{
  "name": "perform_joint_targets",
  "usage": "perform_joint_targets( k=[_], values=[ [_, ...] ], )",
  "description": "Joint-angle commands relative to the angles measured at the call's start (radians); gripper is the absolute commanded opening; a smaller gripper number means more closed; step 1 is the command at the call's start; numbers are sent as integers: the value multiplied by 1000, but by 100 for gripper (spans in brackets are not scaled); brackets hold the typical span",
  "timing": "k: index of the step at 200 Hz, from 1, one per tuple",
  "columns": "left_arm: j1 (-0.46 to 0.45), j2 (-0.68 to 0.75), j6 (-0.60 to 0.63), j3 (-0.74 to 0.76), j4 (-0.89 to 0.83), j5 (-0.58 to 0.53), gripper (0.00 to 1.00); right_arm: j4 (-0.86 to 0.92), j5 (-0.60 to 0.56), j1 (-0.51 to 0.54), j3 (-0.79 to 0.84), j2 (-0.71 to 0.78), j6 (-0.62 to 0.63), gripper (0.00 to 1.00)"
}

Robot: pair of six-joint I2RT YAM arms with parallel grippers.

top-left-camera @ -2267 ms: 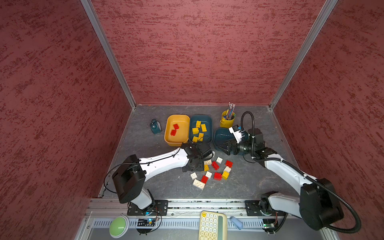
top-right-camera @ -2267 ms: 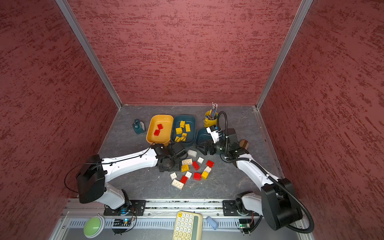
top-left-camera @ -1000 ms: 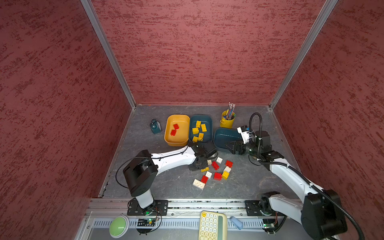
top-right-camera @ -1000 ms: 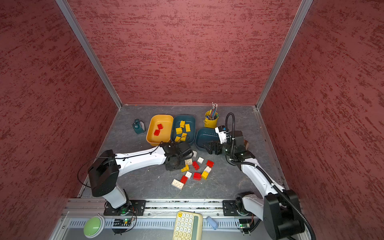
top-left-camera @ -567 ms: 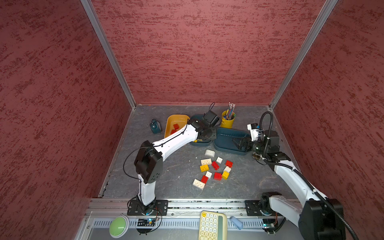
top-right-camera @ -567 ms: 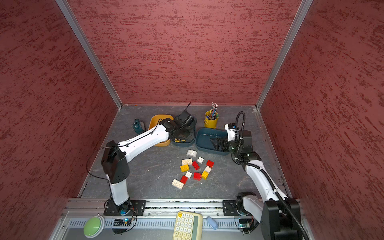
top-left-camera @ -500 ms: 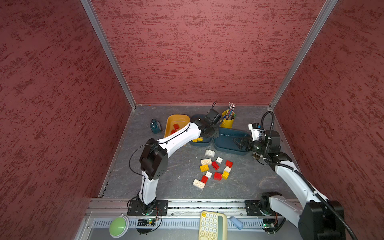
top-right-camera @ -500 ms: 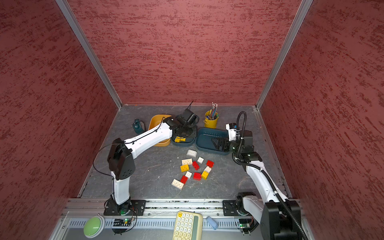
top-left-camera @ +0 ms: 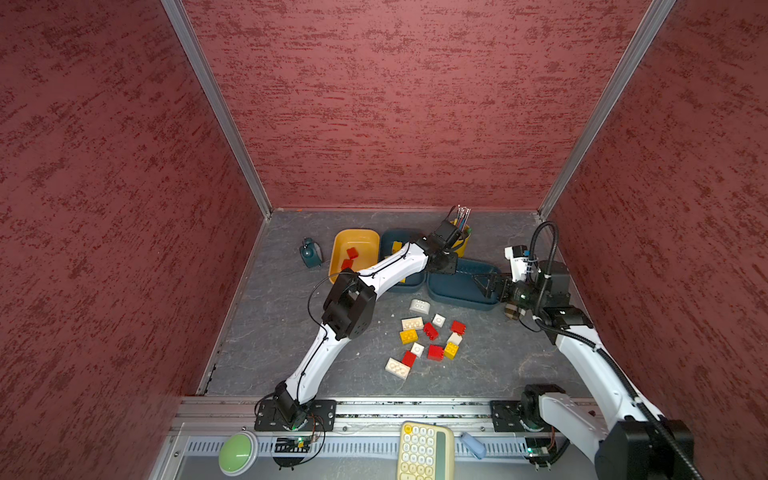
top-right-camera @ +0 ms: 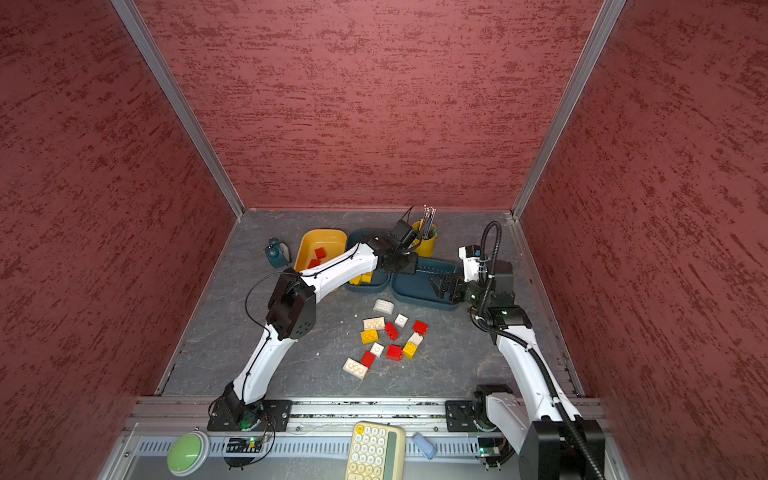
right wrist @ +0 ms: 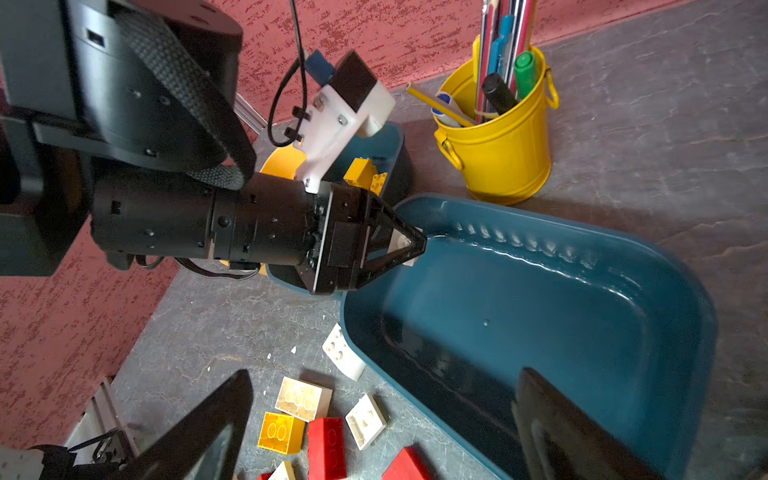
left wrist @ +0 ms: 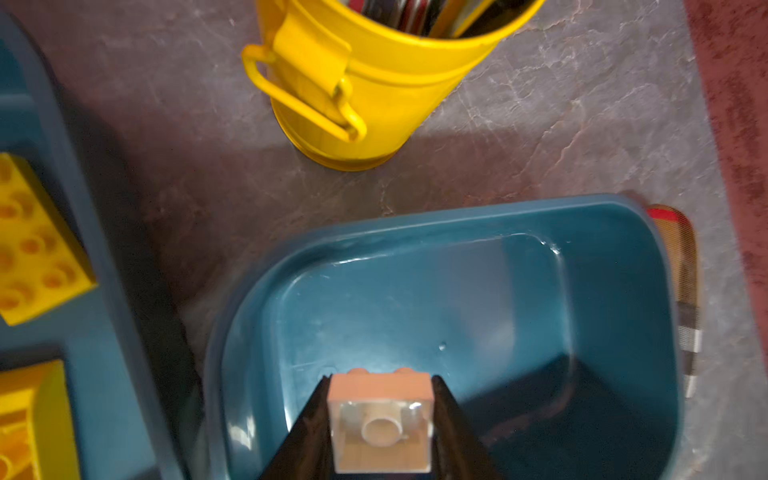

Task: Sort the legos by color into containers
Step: 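Drop the white brick into the farther teal tub while the right arm draws back, then return the left gripper to the pile and grasp a white 2x2 brick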

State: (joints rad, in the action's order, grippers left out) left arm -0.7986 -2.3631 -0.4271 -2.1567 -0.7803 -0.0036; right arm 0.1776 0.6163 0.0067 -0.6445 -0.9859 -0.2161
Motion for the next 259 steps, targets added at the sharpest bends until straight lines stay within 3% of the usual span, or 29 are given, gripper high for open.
perform_joint_targets(
  k=[1, 38, 90, 139, 179, 226, 259],
  values=[
    [-14, 24, 54, -28, -7, -59, 58, 0, 10, -5, -14, 10, 11, 99],
    [-29, 149, 44, 78, -66, -92, 69, -21, 63, -6, -3, 0, -4, 99],
    [-79, 475, -39, 495, -45, -56, 75, -72, 194, 3, 17, -25, -42, 99],
    [-164, 707, -158, 812, -89, -75, 78, -99, 226, 43, 39, -32, -60, 99],
    [-209, 812, -436, 961, -141, -81, 78, -95, 224, 68, 38, -46, -60, 99],
    [-255, 876, -946, 1151, -6, -38, 81, -85, 234, 92, 26, -56, -59, 99],
    [-288, 851, -1207, 1159, -76, -61, 82, -73, 246, 101, 32, -44, -60, 99]
  ],
)
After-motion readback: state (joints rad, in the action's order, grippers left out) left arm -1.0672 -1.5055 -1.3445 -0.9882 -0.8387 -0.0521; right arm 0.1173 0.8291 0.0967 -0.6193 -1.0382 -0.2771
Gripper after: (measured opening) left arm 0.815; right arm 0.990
